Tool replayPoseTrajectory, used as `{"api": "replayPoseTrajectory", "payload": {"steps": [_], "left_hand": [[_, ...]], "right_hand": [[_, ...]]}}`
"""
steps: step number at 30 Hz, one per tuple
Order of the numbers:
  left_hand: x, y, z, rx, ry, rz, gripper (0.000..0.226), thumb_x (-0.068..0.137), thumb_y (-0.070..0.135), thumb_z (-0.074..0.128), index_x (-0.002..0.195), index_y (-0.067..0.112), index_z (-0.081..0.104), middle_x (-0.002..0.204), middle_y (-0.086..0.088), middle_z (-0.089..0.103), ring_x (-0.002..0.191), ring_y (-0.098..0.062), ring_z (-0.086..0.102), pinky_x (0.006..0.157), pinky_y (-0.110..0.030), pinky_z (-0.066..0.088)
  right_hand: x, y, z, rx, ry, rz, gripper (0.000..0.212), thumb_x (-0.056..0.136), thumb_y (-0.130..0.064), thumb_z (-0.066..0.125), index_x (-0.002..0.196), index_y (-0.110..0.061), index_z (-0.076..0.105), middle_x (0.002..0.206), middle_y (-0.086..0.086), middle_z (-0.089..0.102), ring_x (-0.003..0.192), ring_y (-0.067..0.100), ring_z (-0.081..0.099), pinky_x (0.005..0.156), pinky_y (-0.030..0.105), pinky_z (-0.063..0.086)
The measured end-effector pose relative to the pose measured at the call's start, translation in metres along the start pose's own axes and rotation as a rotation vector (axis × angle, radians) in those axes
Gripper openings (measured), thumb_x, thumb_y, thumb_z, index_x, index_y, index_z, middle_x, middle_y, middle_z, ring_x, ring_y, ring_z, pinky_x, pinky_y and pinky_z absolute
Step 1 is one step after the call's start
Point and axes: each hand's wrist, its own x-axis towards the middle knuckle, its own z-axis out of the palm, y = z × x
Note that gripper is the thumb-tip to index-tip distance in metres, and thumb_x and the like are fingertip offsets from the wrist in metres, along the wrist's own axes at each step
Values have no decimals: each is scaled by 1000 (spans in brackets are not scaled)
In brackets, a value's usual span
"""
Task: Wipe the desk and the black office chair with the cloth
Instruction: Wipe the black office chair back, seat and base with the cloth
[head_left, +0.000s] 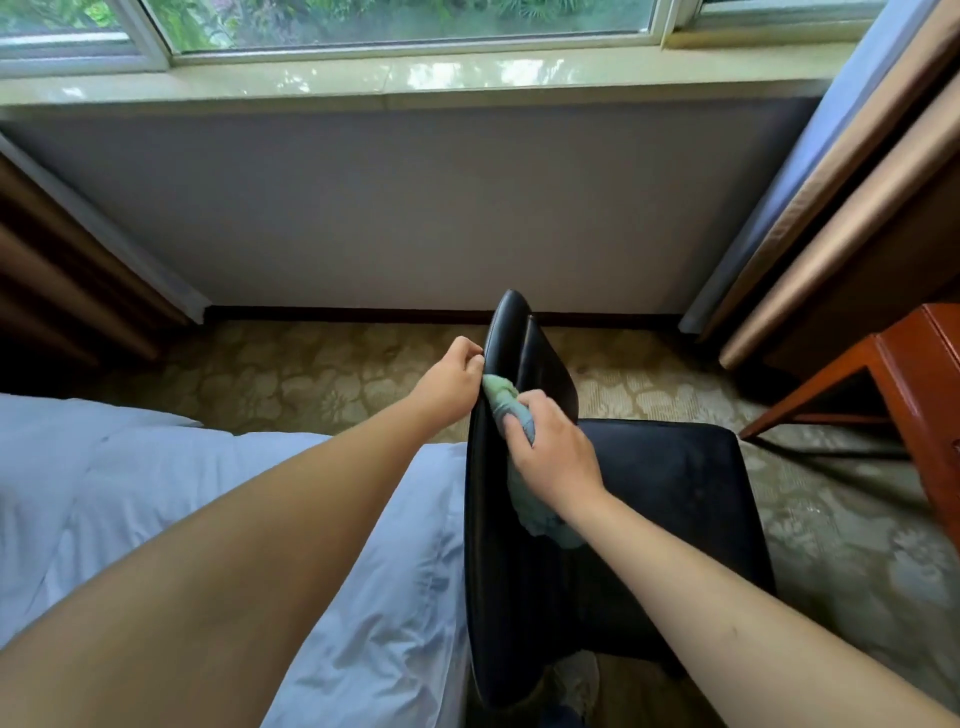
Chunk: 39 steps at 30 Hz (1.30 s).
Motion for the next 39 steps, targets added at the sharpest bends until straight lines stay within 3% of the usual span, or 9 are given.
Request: {"api": "replayPoseTrajectory", "payload": {"steps": [8,13,16,19,23,29,32,35,39], "left_hand": [[-2,3,-1,-175,-52,-62,30,106,35,33,129,27,50,110,9,64,93,-3,58,73,-27,45],[-4,-2,-5,-304,-58,-111,35,105,29,39,137,34,54,92,18,64,75,5,60,68,-21,49],[-8,-11,-4,-389,-50,-133,37,103,22,44,137,29,59,101,10,72,82,0,65,78,-23,58],[-14,-12,1,-453,-61,-158,38,105,19,43,137,30,58,111,13,72,93,1,68,79,-17,56],[-21,-18,8,-488,-84,-188,39,106,23,41,143,29,53,121,8,69,103,-7,67,93,-26,55],[-43,-25,13,-451,-76,-212,34,107,27,36,131,41,57,70,13,59,63,-4,49,68,-25,40],[-57,-28,20,-547,-71,-230,37,108,27,34,136,41,52,99,2,70,83,-14,58,80,-36,52],[-76,-25,25,-592,-60,-237,34,109,25,31,120,42,57,85,1,65,76,-13,59,76,-31,55],[-86,-23,31,-524,6,-189,41,106,21,31,135,34,57,99,-7,65,83,-21,53,76,-39,49]], "right_hand": [[135,-9,-22,-132,26,123,29,103,-40,39,121,-19,48,116,7,58,97,31,58,72,37,39],[178,-11,-26,-210,3,140,28,105,-36,38,124,-18,46,117,11,55,94,31,56,73,38,39],[181,-7,-22,-208,30,140,27,105,-35,38,123,-17,46,115,12,55,95,33,58,71,38,40],[173,-5,-23,-213,49,109,26,105,-37,37,121,-18,45,111,13,56,87,33,56,69,38,41],[136,-6,-19,-180,-12,28,27,102,-39,42,120,-18,45,111,16,58,95,42,60,76,43,45],[16,-10,1,-66,-59,-75,19,102,-41,43,114,-26,45,101,5,58,81,29,57,65,35,39],[-42,-10,8,-37,-96,-41,16,102,-41,45,110,-27,44,101,5,60,83,30,60,64,37,43],[-94,-7,7,-15,-154,-1,13,101,-42,46,104,-30,42,101,3,63,87,32,61,71,45,51],[-163,5,4,6,-221,17,12,101,-44,46,100,-33,42,97,-2,62,85,25,61,72,46,51]]}}
